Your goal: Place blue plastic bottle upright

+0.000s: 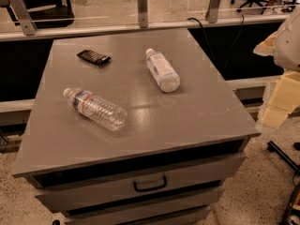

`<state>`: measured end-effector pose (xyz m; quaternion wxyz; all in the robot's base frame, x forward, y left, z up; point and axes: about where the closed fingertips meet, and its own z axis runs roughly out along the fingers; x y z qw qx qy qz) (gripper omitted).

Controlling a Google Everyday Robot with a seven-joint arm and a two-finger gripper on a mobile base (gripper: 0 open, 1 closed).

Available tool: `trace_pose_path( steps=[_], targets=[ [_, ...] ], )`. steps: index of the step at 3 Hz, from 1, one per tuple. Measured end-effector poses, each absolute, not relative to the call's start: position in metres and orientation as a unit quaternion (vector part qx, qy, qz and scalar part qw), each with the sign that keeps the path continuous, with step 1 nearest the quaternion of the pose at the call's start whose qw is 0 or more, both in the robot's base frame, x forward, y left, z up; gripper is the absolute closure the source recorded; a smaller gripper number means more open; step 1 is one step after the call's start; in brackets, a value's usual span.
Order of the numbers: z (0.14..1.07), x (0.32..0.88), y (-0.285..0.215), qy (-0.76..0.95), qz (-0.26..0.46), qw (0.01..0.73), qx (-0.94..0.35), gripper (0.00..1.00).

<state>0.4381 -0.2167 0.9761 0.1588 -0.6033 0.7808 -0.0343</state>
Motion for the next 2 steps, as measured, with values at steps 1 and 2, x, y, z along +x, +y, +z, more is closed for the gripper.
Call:
trace_pose_path(
  steps=[1, 2],
  targets=[
    [0.975, 0.443, -0.215, 0.779, -0.036, 0.162, -0.605, 0.00],
    [0.971, 0.474, -0.199, 0.754, -0.033, 0.170, -0.633, 0.00]
  ],
)
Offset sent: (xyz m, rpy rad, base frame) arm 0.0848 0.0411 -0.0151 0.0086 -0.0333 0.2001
